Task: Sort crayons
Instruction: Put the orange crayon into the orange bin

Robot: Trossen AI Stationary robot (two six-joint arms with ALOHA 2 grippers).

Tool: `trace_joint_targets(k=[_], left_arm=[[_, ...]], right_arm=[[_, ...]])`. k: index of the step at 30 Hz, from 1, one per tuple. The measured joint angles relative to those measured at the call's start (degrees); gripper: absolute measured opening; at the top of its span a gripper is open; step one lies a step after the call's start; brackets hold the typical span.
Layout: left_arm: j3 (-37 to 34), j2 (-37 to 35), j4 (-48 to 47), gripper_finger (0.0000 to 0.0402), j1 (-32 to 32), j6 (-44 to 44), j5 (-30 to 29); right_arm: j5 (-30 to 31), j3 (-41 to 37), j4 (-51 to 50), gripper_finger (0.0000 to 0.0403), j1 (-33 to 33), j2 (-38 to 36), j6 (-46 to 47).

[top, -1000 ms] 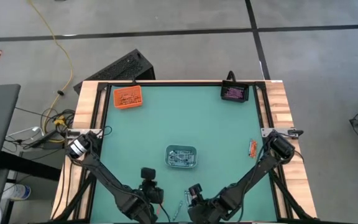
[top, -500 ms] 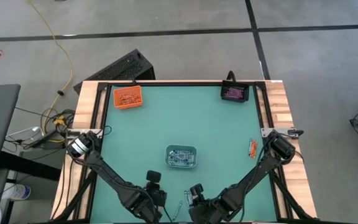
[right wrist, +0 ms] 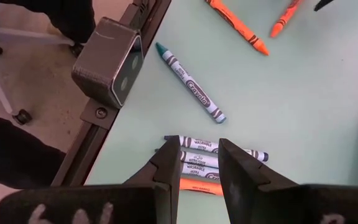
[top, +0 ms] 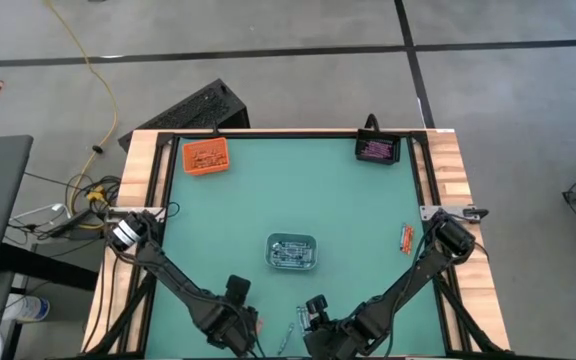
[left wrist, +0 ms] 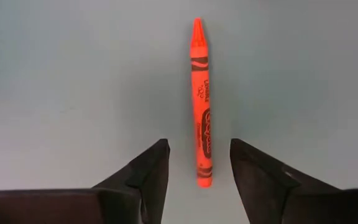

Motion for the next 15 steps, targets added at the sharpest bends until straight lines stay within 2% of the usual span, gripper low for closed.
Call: trace_joint_targets(k=[6,9,13,15], left_arm=[[-4.58,-0.86,6.06,0.0127,0.34,-1.34,4.78],[-5.40,-0.79,6.29,0.0089,0.57,-1.84,5.80],[-5.47,-1.24,6.58,0.0019,0.55,-0.91,5.66],[-5.53,-1.56,6.59,0.0011,0.55,-0.85,4.94]], right_arm=[[0.15,0.00,0.01,0.0100,0.07,0.00,-0.04],[0.15,0.00,0.04,0.0100,0.07,0.00,-0.04],[0.17,0.00,0.02,0.0100,0.07,0.00,-0.07],[0.20,0.00,0.02,0.0100,0.07,0.00,-0.07]])
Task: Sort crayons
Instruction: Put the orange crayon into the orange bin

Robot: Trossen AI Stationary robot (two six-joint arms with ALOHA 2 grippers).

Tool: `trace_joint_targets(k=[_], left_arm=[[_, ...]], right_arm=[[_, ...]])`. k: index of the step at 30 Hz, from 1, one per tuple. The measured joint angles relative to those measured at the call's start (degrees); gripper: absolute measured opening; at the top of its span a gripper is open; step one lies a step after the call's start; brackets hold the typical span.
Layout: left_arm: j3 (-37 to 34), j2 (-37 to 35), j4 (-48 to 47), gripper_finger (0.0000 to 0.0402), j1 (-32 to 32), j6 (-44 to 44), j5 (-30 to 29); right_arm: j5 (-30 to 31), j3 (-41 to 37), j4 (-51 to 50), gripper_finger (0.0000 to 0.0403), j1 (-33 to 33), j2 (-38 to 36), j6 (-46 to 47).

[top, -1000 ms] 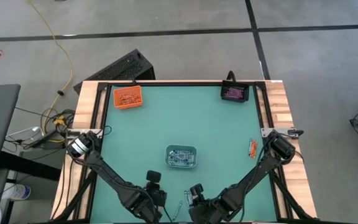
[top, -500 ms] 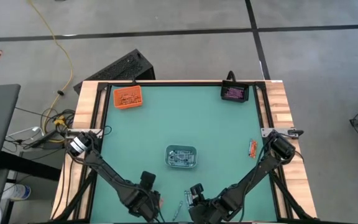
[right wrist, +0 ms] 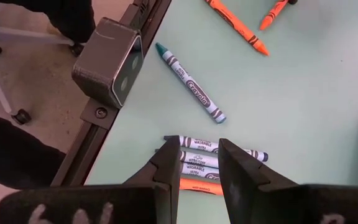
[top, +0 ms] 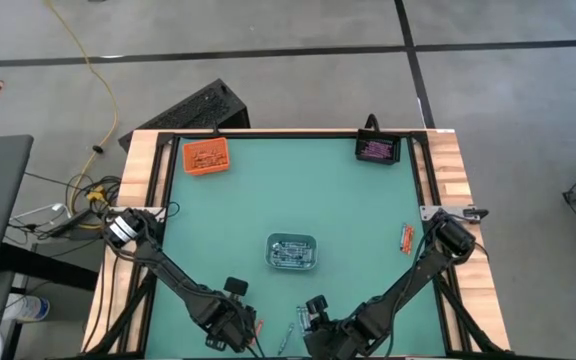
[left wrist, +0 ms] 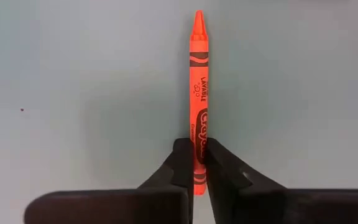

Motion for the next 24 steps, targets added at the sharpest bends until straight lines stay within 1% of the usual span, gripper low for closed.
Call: trace_joint_targets(k=[8,14,17,24], left_arm=[[-0.21,-0.85,-1.02,0.0002,0.01,1.83,-3.48],[-0.33,-4.51,-6.30,0.0001,1.59,2.25,-12.74],[-0.27,-6.95,-10.27,0.0001,2.80,2.49,-15.37],[-0.24,-12.64,-18.63,0.0000,7.51,3.43,-23.23]], right_arm=[[0.08,0.00,-0.01,0.0100,-0.09,0.00,-0.44],[0.10,0.00,-0.44,0.0100,-0.11,0.00,-0.46],[0.18,0.00,-1.26,0.0100,-0.11,0.00,-0.15],[2.34,0.00,-5.45,0.0100,0.06,0.00,4.38]])
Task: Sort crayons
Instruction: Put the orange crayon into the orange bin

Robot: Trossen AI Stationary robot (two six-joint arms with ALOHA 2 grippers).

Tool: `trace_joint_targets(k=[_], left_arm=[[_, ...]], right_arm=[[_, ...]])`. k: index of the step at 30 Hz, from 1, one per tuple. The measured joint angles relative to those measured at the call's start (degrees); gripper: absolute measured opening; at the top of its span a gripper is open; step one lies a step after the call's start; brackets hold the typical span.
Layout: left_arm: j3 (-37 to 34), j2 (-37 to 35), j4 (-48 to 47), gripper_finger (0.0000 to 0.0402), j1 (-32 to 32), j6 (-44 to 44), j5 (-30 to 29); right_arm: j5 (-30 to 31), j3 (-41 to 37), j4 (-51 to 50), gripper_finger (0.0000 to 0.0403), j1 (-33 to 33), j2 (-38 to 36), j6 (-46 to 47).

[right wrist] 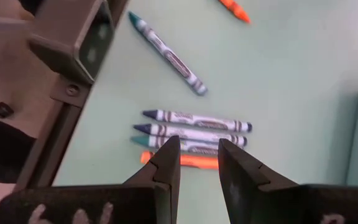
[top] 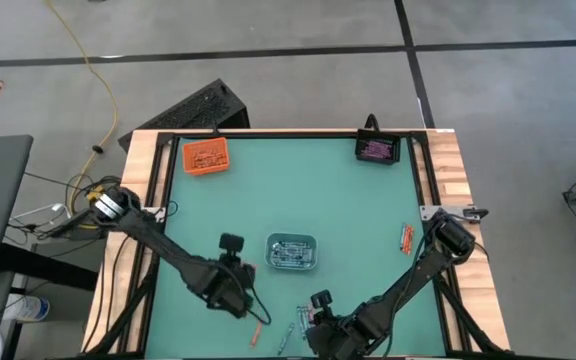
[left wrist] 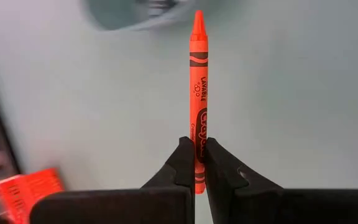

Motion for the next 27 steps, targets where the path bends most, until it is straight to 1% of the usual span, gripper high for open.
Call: trace_joint_targets(k=[6,10,12,15,20,27], left_arm=[[0.00,-4.97,-6.71,0.0000,6.25,2.53,-5.78],[0.02,-8.57,-10.29,0.0000,12.25,5.20,-8.50],[-0.65,-10.66,-10.50,0.0000,15.80,7.40,-9.68],[-3.46,-14.34,-10.22,0.0000,22.53,10.44,-9.72],[-10.30,-20.99,-8.58,0.0000,35.58,16.50,-9.29],[-19.67,-28.19,1.11,0.0000,54.36,30.13,-5.81]], right_arm=[[1.71,0.00,-3.18,0.0100,1.07,0.00,4.92],[3.40,0.00,-4.63,0.0100,2.39,0.00,7.67],[4.27,0.00,-5.45,0.0100,3.14,0.00,8.96],[5.38,0.00,-6.43,0.0100,4.22,0.00,11.22],[6.89,0.00,-7.56,0.0100,5.84,0.00,14.37],[9.04,0.00,-10.30,0.0100,7.77,0.00,19.64]])
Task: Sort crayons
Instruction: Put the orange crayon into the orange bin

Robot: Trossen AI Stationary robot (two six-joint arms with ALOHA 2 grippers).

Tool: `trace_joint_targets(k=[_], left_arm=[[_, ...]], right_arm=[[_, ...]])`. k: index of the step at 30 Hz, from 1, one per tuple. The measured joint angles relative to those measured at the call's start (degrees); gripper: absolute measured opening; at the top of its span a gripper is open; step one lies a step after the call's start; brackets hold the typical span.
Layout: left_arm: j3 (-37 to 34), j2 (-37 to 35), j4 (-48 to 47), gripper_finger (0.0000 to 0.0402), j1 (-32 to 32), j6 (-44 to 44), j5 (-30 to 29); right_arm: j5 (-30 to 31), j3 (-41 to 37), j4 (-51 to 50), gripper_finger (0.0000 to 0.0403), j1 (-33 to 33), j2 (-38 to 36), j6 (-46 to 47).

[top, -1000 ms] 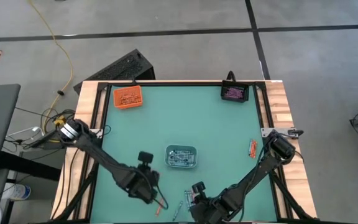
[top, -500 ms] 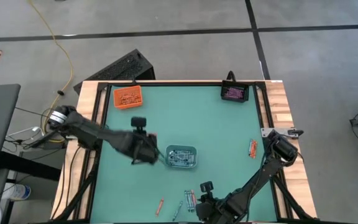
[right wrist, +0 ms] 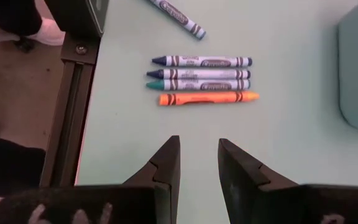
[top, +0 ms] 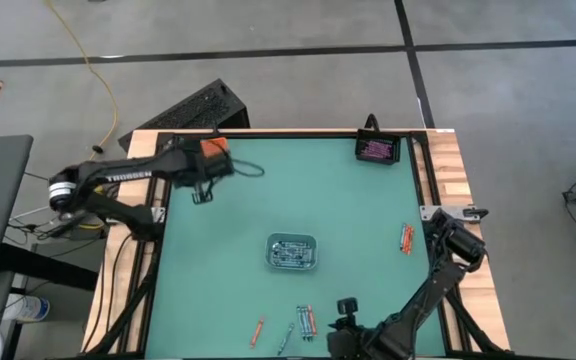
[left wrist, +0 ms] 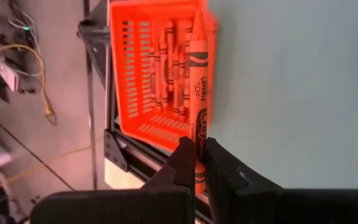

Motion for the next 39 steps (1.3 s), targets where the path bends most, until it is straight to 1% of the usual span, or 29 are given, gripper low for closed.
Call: trace_joint_targets(k=[6,13,19,22,25,28,35,39], left_arm=[[-3.06,-0.49,8.09,0.0000,12.97,7.40,5.55],[-3.49,-0.49,14.22,0.0000,23.80,12.69,11.73],[-3.49,-0.49,17.20,0.0000,30.58,16.07,18.20],[-3.49,-0.47,17.74,0.0000,32.75,17.33,21.35],[-3.49,-0.47,17.88,0.0004,34.01,18.04,22.71],[-3.49,-0.45,18.70,0.0026,34.25,17.97,22.52],[-3.47,-0.45,20.38,0.0120,34.25,16.20,22.49],[-3.47,-0.45,19.17,0.0160,34.02,12.77,22.70]], right_arm=[[0.72,0.00,-1.25,0.0100,0.72,0.00,3.23],[0.75,0.00,-2.04,0.0100,0.72,0.00,6.52],[1.60,0.00,-2.11,0.0100,0.68,0.00,6.93],[2.36,0.00,-2.23,0.0100,0.67,0.00,6.93],[2.41,0.00,-2.43,0.0100,0.66,0.00,7.00],[2.42,0.00,-2.41,0.0100,0.58,0.00,7.06],[2.43,0.00,-2.46,0.0100,0.57,0.00,8.36],[2.43,0.00,-2.45,0.0100,0.88,0.00,8.58]])
